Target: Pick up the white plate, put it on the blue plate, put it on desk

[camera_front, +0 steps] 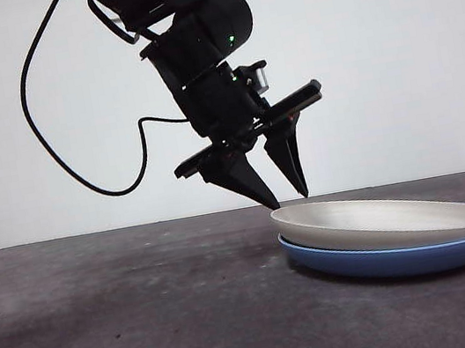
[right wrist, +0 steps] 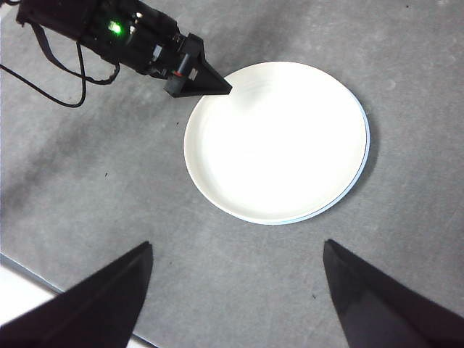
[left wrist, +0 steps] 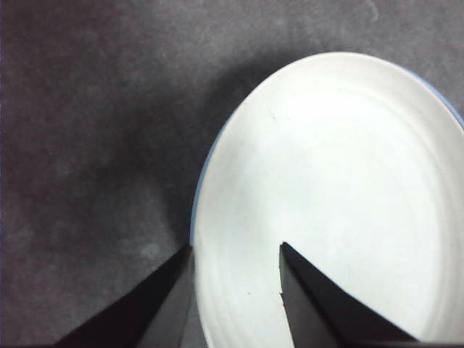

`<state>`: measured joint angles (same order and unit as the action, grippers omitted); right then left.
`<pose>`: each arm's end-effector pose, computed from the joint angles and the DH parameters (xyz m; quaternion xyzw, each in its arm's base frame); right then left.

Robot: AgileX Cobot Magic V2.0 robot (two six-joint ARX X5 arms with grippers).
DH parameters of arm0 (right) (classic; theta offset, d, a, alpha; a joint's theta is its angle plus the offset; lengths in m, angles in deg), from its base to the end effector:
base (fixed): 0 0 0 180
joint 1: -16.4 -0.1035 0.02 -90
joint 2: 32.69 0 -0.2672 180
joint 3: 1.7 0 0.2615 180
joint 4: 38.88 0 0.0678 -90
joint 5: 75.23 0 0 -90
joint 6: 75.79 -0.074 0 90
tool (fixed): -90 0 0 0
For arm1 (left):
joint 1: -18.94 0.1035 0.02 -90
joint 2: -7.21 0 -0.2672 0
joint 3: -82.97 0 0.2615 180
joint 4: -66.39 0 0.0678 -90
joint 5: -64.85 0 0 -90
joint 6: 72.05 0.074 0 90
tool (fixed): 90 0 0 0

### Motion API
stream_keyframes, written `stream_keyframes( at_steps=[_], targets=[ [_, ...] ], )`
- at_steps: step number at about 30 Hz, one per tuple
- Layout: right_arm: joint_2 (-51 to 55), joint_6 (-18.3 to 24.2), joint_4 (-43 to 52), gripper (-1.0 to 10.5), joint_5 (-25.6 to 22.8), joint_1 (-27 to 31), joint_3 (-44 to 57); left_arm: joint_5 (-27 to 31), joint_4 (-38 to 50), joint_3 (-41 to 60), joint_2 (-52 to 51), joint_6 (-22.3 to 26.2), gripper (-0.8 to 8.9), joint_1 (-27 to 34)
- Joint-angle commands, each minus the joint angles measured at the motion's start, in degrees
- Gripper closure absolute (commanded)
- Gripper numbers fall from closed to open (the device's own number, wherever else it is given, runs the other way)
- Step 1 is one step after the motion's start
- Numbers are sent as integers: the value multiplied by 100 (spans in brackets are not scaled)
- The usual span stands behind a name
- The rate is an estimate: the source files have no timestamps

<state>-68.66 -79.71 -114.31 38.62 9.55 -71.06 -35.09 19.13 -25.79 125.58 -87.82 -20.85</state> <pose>0.1183 0.0443 0.3136 0.0838 0.3630 0.2348 0.8978 0.3620 -0.3181 0.1771 0.0120 0.5065 -0.3031 0.8071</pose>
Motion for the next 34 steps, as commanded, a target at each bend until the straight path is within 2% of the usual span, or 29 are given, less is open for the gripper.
stream_keyframes(
  at_steps=[1, 11, 26, 29, 34],
  targets=[
    [-20, -59, 37, 569, 11, -20, -103, -9, -74, -219, 125, 85, 614, -57],
    [-24, -59, 37, 569, -9, -20, -103, -4, -682, -452, -216, 339, 613, 13],
    [-31, -55, 42, 569, -302, -17, -103, -2, -1377, -415, -2389, 894, 613, 417],
    [-31, -55, 42, 569, -302, -17, -103, -2, -1447, -109, -2876, 935, 613, 533],
    [-111, -55, 44, 569, -302, -17, -103, -22, -1384, 1051, -3869, 955, 612, 728]
  ],
)
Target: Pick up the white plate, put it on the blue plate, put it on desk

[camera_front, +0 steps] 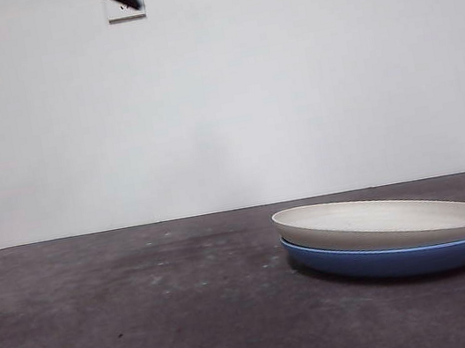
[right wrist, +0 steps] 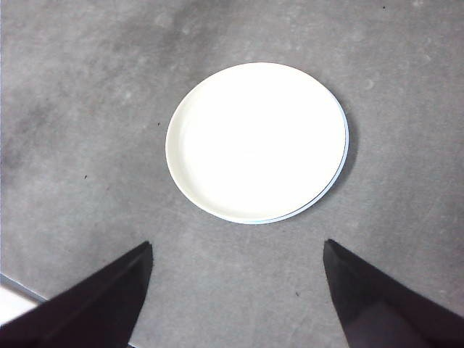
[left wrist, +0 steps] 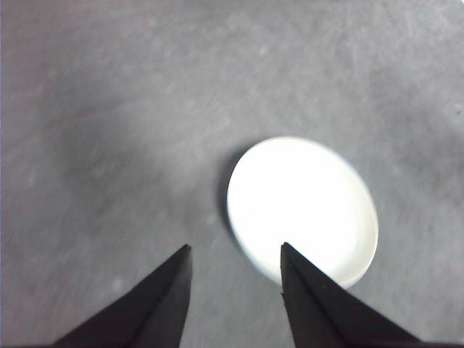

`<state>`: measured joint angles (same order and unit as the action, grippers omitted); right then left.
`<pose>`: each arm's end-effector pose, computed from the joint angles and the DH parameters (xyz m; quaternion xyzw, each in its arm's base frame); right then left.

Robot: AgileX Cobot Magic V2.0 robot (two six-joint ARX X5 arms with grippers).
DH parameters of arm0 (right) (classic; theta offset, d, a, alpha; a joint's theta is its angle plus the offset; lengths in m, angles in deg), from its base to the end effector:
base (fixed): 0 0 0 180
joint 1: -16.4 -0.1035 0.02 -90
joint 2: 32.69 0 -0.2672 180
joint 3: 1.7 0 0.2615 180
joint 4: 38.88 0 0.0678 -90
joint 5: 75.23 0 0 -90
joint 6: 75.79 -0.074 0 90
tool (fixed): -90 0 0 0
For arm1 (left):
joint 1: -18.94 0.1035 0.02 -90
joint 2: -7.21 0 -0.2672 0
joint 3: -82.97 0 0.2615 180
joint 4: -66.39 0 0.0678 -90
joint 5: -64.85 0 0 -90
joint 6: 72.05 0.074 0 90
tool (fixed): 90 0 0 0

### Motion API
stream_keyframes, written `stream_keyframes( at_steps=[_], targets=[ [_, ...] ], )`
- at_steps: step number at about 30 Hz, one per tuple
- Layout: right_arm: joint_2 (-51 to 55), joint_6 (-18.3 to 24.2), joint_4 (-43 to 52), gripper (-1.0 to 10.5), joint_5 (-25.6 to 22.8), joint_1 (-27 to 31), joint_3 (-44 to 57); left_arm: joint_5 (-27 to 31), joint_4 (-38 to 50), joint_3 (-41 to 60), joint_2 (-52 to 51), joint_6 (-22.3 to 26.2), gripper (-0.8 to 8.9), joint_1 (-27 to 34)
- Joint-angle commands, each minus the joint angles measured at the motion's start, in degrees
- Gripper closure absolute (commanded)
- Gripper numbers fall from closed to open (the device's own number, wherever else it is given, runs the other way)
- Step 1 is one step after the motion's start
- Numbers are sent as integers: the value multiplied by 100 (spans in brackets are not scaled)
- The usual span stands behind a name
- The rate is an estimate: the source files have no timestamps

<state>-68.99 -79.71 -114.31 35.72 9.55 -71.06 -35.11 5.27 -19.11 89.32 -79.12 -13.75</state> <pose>0.1209 0.0412 0.3121 0.0753 0.3661 0.2116 0.9031 0.2751 -0.1917 0.3649 0.0153 0.3649 -0.3186 0.8747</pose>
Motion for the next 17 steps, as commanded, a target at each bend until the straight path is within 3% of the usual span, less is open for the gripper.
stream_keyframes(
  at_steps=[1, 4, 8, 17],
  targets=[
    [-96, -55, 42, 569, -17, -17, -101, -50, 17, 599, -411, 94, 612, 31],
    [-197, -55, 44, 569, -15, -17, -101, -487, 63, 1349, -1051, 170, 613, 35],
    [-385, -52, 42, 569, 2, -17, -101, -1801, 101, 2197, -1818, 411, 614, -28],
    [-723, -138, 42, 569, -26, -17, -101, -1838, -20, 2291, -1971, 452, 614, -35]
  ],
)
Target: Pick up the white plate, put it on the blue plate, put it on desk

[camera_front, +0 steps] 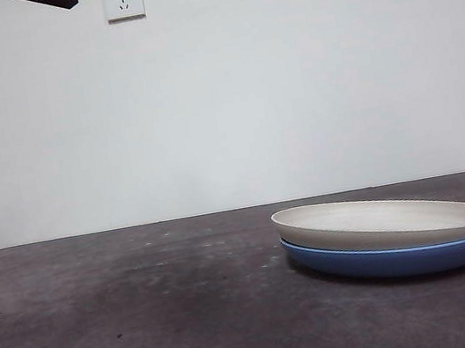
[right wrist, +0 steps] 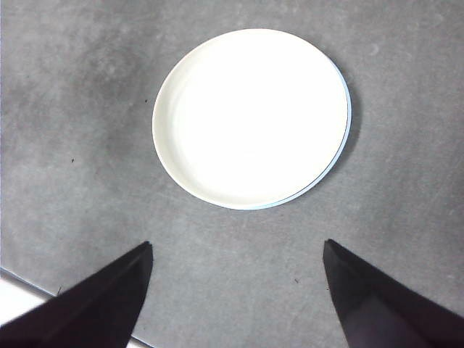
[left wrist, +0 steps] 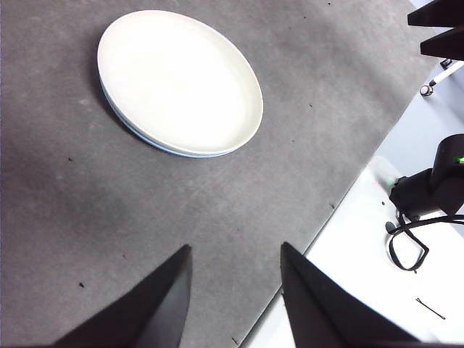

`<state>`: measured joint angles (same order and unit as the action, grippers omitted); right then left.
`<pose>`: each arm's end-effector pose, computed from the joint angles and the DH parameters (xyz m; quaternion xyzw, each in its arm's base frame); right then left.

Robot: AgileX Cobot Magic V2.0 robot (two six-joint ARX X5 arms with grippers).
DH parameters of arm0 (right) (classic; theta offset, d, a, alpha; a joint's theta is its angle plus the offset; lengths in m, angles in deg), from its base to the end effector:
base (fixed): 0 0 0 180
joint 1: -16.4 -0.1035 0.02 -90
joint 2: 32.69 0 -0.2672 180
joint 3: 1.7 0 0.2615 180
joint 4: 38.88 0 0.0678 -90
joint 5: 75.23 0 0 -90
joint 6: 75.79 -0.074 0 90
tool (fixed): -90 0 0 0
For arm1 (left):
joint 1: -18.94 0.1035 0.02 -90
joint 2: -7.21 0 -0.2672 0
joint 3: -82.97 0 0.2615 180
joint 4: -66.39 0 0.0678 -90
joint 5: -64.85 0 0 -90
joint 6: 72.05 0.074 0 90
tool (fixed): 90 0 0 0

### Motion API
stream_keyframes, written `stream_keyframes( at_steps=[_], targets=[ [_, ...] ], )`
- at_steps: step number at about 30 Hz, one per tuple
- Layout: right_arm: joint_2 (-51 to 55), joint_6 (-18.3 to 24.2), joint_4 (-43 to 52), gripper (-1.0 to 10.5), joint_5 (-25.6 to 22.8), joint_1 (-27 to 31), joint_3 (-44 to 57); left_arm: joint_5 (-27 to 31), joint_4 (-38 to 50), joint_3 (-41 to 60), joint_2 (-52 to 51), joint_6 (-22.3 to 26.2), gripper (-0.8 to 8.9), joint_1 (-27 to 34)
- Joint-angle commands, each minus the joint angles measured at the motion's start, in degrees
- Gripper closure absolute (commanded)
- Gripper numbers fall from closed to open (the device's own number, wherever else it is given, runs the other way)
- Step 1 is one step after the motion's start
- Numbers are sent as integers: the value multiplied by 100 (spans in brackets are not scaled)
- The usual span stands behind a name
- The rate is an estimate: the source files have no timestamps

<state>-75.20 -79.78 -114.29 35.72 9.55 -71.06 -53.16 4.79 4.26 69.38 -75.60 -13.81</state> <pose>0.1427 0.0438 0.2995 0.0812 0.4155 0.2046 0.8826 0.1830 -0.1590 0.3200 -0.0088 0.3971 -0.4551 0.7970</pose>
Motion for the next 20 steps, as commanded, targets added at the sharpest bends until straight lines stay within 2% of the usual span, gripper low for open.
stream_keyframes(
  at_steps=[1, 6, 9, 13, 20],
  targets=[
    [-175, -157, 39, 569, -57, -17, -101, -33, 31, -46, 22, 101, 614, -28],
    [-713, -160, 245, 570, -487, -13, -72, -33, 11, -46, 22, 103, 614, -28],
    [-1172, -162, 614, 570, -538, -13, -26, -33, -11, -46, 22, 103, 614, -28],
    [-1906, -157, 1097, 570, -905, -13, -4, -33, -11, -46, 22, 103, 614, -28],
    [-3228, -114, 1919, 571, -911, -15, -4, -33, -7, -46, 22, 107, 614, -28]
  ],
)
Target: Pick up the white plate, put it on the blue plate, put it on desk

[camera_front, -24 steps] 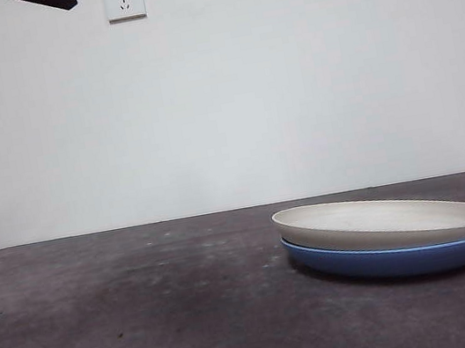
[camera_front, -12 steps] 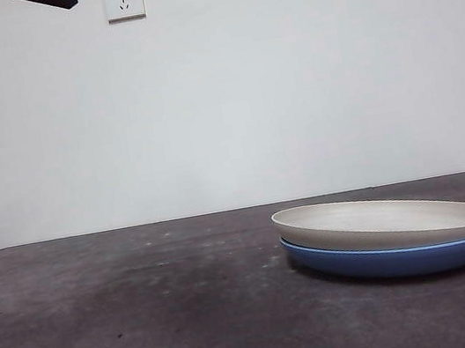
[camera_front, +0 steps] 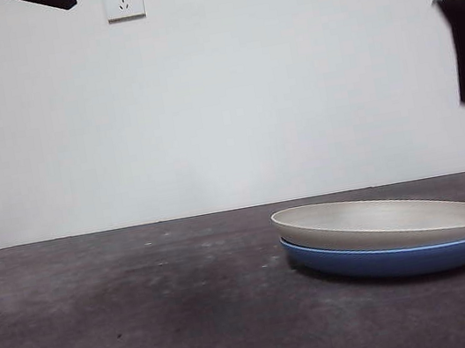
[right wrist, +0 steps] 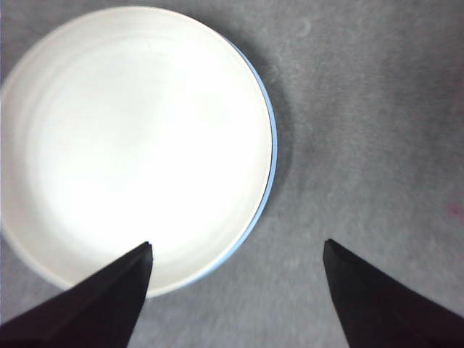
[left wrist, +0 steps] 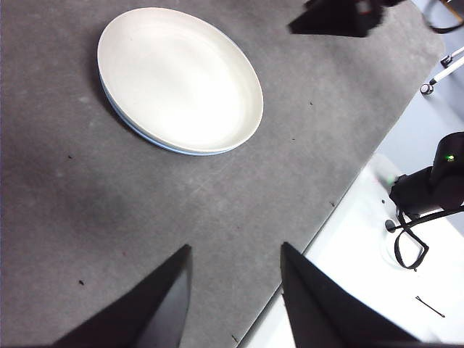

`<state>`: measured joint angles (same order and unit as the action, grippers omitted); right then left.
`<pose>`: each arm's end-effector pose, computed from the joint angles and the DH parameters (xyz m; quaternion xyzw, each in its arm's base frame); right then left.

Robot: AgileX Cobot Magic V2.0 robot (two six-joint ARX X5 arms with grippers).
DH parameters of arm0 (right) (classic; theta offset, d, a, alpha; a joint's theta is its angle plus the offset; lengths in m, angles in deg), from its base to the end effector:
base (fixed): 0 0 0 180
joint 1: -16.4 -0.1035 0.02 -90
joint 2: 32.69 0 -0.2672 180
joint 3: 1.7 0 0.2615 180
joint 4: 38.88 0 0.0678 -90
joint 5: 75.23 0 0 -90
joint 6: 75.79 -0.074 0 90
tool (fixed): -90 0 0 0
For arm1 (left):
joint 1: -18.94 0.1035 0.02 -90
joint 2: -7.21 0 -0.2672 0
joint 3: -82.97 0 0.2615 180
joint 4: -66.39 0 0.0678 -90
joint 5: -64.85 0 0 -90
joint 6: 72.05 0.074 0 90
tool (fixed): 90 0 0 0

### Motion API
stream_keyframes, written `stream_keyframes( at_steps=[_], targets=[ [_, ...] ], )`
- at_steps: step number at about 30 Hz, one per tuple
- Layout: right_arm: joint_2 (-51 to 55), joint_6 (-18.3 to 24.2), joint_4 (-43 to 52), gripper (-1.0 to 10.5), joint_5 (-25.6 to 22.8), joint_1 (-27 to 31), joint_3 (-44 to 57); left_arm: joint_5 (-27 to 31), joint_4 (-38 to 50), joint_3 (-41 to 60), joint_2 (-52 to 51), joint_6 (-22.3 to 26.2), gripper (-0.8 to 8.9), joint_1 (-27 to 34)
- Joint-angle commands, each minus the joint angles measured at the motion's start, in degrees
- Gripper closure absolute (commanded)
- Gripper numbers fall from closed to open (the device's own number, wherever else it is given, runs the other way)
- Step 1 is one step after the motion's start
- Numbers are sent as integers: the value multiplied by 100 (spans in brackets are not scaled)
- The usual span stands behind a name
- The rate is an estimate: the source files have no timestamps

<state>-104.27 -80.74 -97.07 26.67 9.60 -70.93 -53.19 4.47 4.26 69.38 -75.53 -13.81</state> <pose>0.2621 0.0466 0.2242 0.0592 0.5092 0.1184 0.8504 0.1826 -0.1588 0.3195 -0.0083 0.3994 -0.4549 0.7959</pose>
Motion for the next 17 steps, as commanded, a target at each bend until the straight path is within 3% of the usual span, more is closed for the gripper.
stream_keyframes(
  at_steps=[1, 10, 17],
  targets=[
    [-474, -20, 297, 571, -2, -20, -17, -31, 26, -46, 22, 101, 614, -28],
    [-1687, -17, 944, 572, 4, -17, -17, -31, 24, -46, 22, 101, 614, -28],
    [-2138, -20, 1241, 643, 7, -17, -17, -31, 24, -46, 22, 98, 614, -28]
  ],
)
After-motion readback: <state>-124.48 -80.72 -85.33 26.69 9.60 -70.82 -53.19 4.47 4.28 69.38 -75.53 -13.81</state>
